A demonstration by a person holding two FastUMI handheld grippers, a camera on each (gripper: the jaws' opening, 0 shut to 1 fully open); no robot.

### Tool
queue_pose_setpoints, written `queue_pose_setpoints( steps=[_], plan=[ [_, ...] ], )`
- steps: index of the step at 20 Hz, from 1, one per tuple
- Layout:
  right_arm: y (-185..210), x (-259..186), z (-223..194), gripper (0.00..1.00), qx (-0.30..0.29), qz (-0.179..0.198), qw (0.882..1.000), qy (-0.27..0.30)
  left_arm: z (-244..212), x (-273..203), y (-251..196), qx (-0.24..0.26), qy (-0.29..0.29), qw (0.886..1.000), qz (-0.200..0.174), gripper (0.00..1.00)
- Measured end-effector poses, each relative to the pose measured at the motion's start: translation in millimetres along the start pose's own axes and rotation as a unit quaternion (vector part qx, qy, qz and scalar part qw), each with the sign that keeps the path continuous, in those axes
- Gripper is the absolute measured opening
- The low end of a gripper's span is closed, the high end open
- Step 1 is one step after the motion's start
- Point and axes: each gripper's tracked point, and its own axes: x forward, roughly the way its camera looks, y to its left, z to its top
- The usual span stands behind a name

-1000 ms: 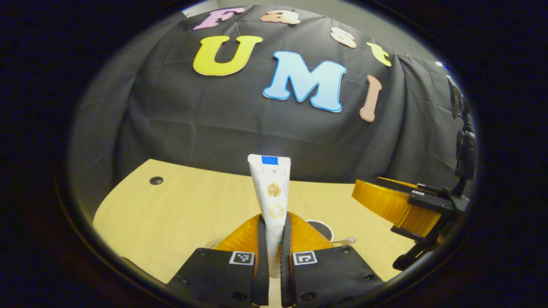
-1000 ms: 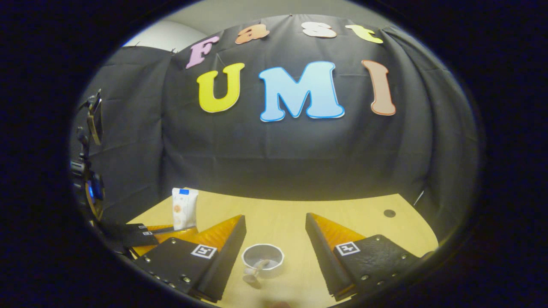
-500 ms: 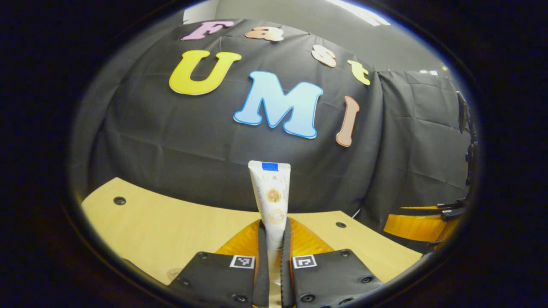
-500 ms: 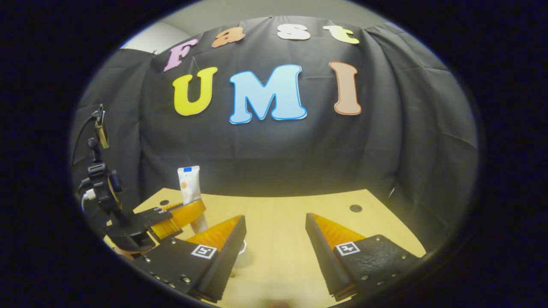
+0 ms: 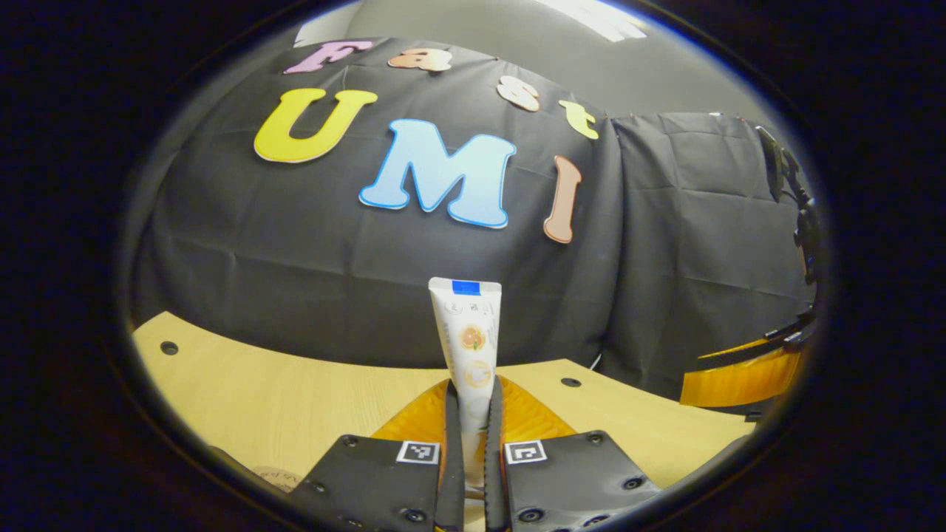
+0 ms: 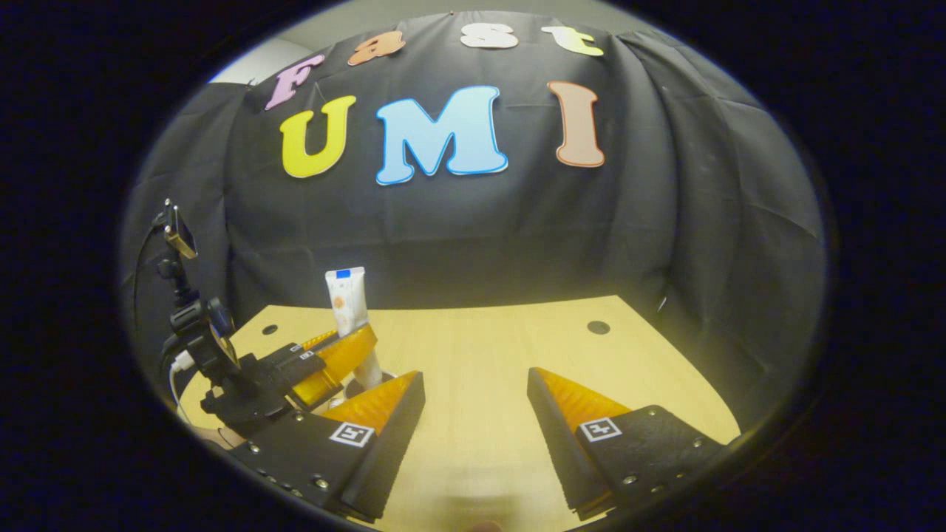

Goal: Put the toothbrush and toothpaste on the desktop into the cup, then pick up the cup and place it on the coaster on the desktop.

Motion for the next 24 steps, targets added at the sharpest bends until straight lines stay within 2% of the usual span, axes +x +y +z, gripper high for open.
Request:
queue_pose_setpoints(
  steps=[2,5,6,8,9,10,11,20,24],
  plan=[
    [5,2,-4,0.85,0.000,0.004,1.000,0.006,-2,2,0,0.004,0.000,1.000,-0.003,0.17],
    [11,5,-5,0.85,0.002,0.012,1.000,0.010,0,3,-1,0.011,-0.001,1.000,-0.006,0.29],
    [13,6,-5,0.85,0.005,0.014,1.000,0.011,-2,4,0,0.012,-0.001,1.000,-0.002,0.28],
    [16,6,-5,0.85,0.006,0.019,1.000,0.014,1,0,5,0.017,0.002,1.000,0.005,0.47],
    [18,7,-4,0.86,0.007,0.021,1.000,0.014,3,-2,8,0.022,0.001,1.000,0.011,0.67],
    [20,7,-5,0.85,0.007,0.023,1.000,0.016,4,-3,8,0.023,0.001,1.000,0.011,0.72],
    [21,8,-5,0.85,0.006,0.025,1.000,0.017,4,-5,7,0.025,0.002,1.000,0.014,0.87],
    [45,9,10,0.85,0.007,0.048,0.999,0.014,41,-33,12,0.030,-0.023,0.999,0.029,0.90],
    [58,9,11,0.85,-0.001,0.059,0.998,0.020,61,-53,29,0.018,-0.037,0.998,0.057,0.90]
  ],
)
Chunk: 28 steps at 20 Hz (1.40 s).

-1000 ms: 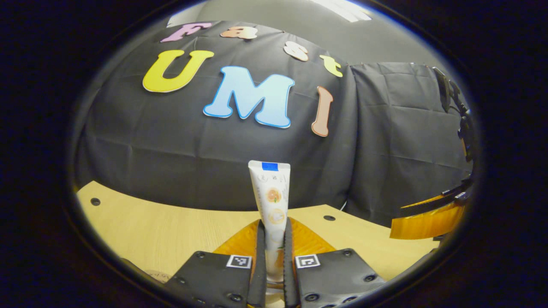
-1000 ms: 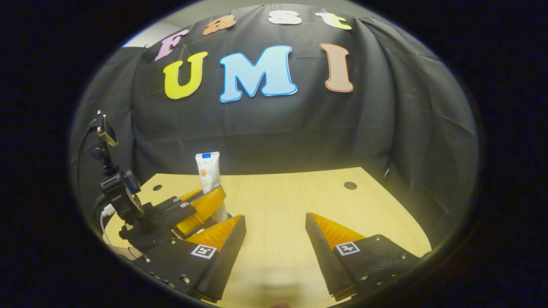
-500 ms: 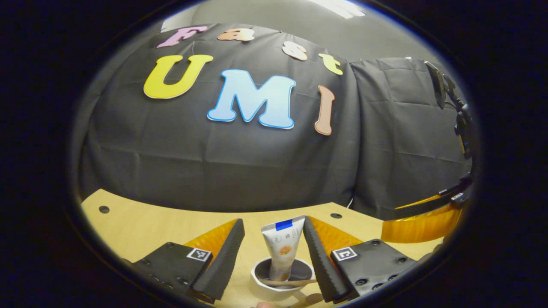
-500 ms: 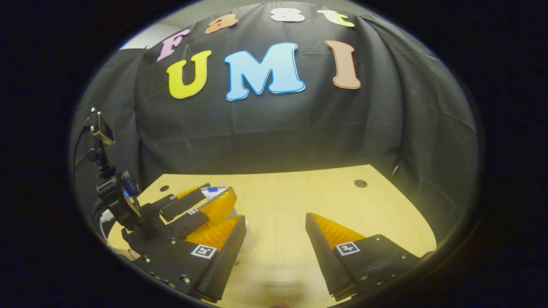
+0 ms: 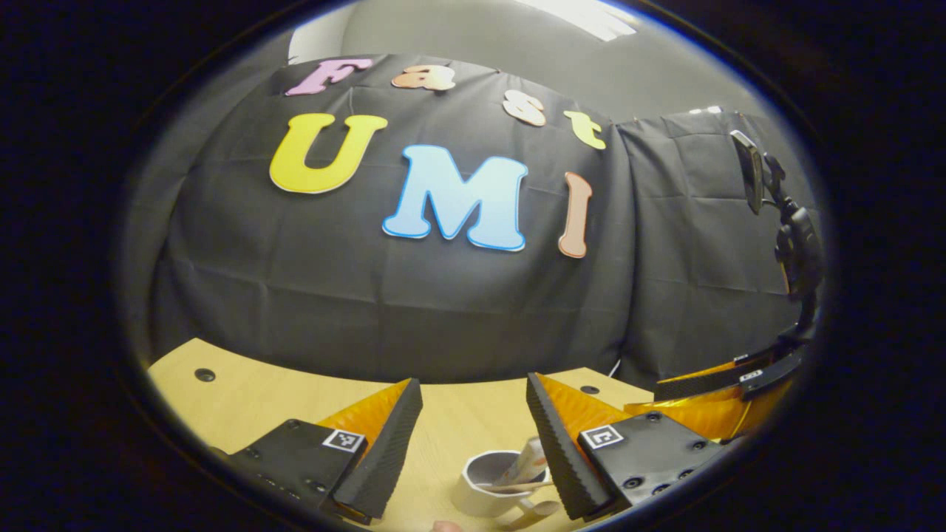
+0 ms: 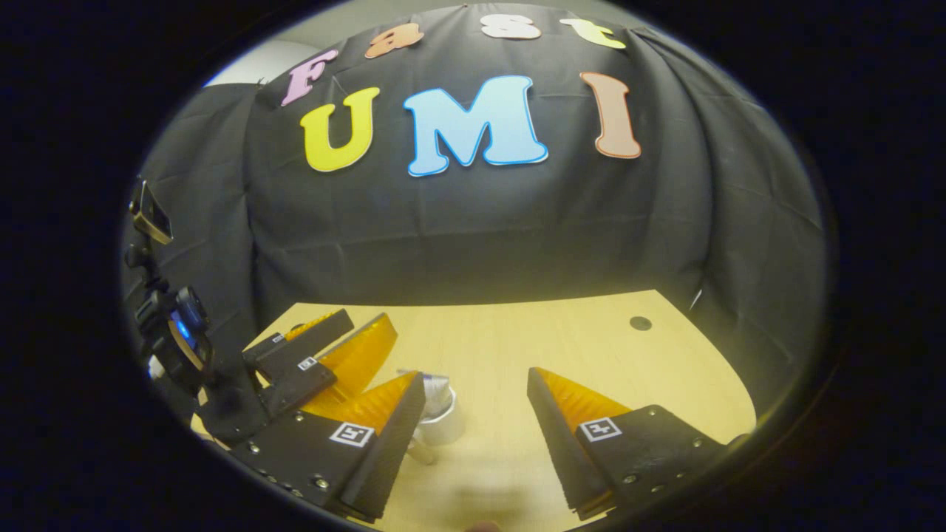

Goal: Put the toothbrush and toothpaste on the desktop into the cup, then pick up the cup and place it on the coaster on the desktop.

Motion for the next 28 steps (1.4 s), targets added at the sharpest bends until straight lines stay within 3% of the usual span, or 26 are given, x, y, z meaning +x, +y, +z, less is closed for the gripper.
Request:
queue_pose_setpoints(
  steps=[5,15,24,28],
  plan=[
    [22,5,-10,0.85,-0.002,0.012,1.000,0.028,19,-29,29,0.002,-0.007,0.999,0.045,0.90],
    [49,25,-60,0.86,0.013,0.006,0.989,0.146,24,-83,64,0.005,0.026,0.992,0.123,0.90],
    [46,58,-119,0.86,0.023,-0.027,0.958,0.286,20,-106,69,-0.009,0.047,0.989,0.139,0.90],
    [44,68,-134,0.86,0.031,-0.035,0.946,0.320,13,-110,64,-0.021,0.058,0.989,0.134,0.90]
  ],
)
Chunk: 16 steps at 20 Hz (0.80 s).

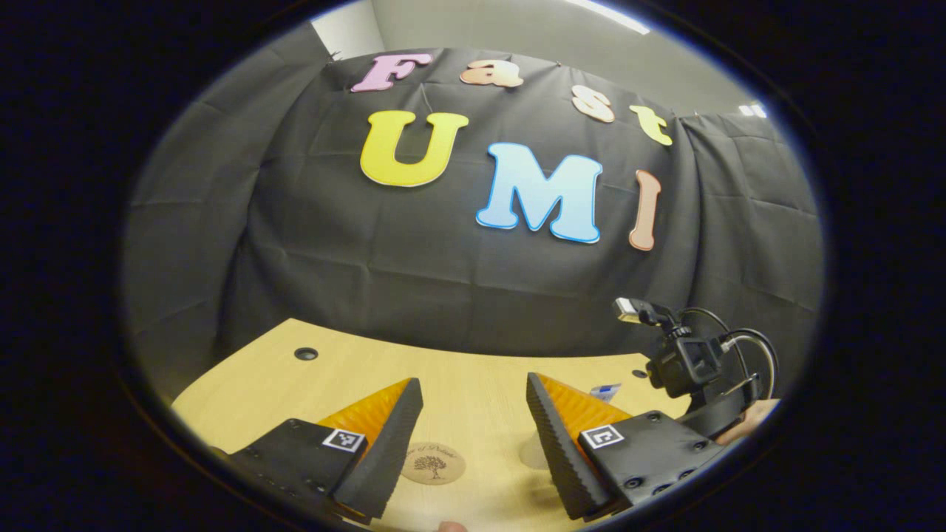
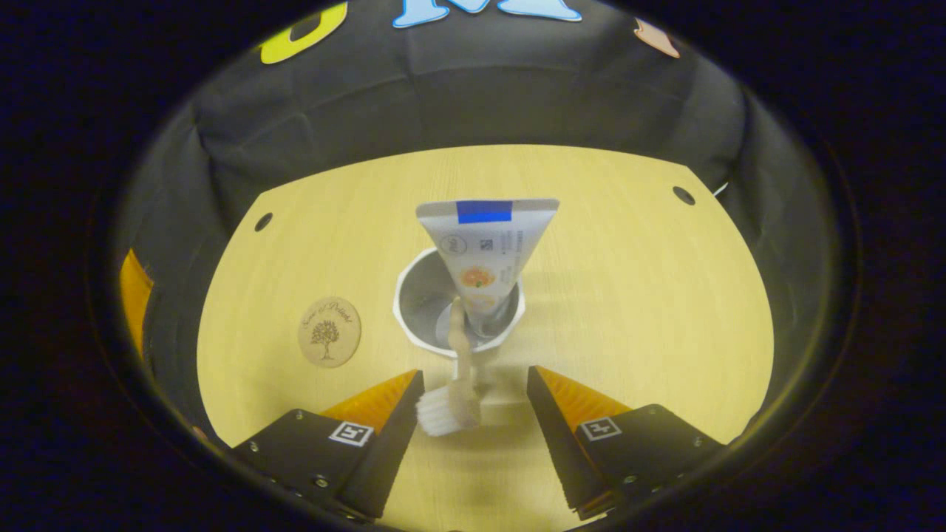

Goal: Put the toothbrush and toothpaste on the desktop into the cup, then pick up the cup and place it on the coaster on the desktop.

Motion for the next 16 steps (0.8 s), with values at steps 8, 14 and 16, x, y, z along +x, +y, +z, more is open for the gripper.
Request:
queue_pose_setpoints(
  steps=[8,14,16],
  plan=[
    [1,23,2,0.84,-0.001,-0.011,0.999,0.048,-14,-4,12,-0.012,0.019,1.000,0.012,0.91],
    [5,36,-1,0.57,-0.008,-0.011,0.998,0.066,-18,-9,21,-0.016,0.023,0.999,0.017,0.90],
    [0,27,-2,0.36,-0.014,-0.022,0.997,0.071,-20,-11,22,-0.016,0.025,0.999,0.019,0.90]
  ],
)
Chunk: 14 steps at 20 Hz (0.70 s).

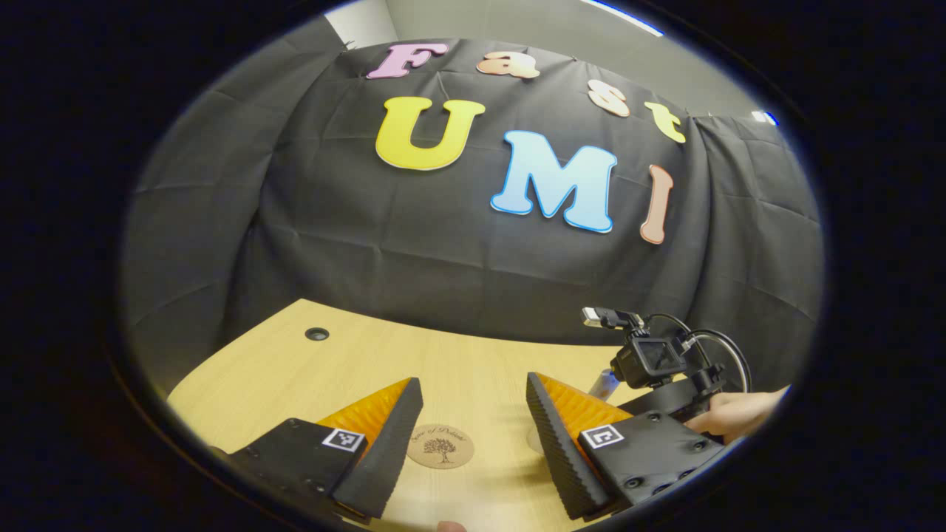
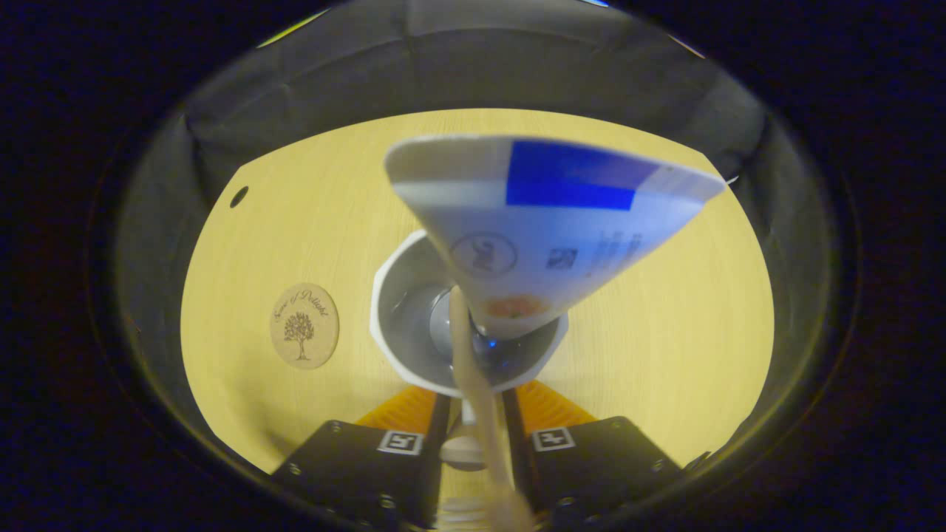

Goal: Put the toothbrush and toothpaste on the desktop into the cup, then pick up the cup and place it on the coaster on the desktop.

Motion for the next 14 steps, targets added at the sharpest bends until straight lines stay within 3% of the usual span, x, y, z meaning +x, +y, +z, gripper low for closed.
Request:
queue_pose_setpoints(
  steps=[1,5,8,14],
  plan=[
    [1,2,2,0.29,-0.004,0.002,1.000,-0.003,1,0,1,-0.001,0.000,1.000,-0.001,0.90],
    [-2,6,1,0.20,-0.028,-0.006,0.999,-0.019,-1,-3,3,-0.002,0.003,1.000,0.001,0.90],
    [-1,3,4,0.20,-0.045,-0.013,0.998,-0.032,-2,-9,8,-0.003,0.002,1.000,0.004,0.90],
    [17,-26,11,0.21,-0.063,0.012,0.997,-0.043,1,-26,24,-0.006,0.001,1.000,0.020,0.90]
  ],
)
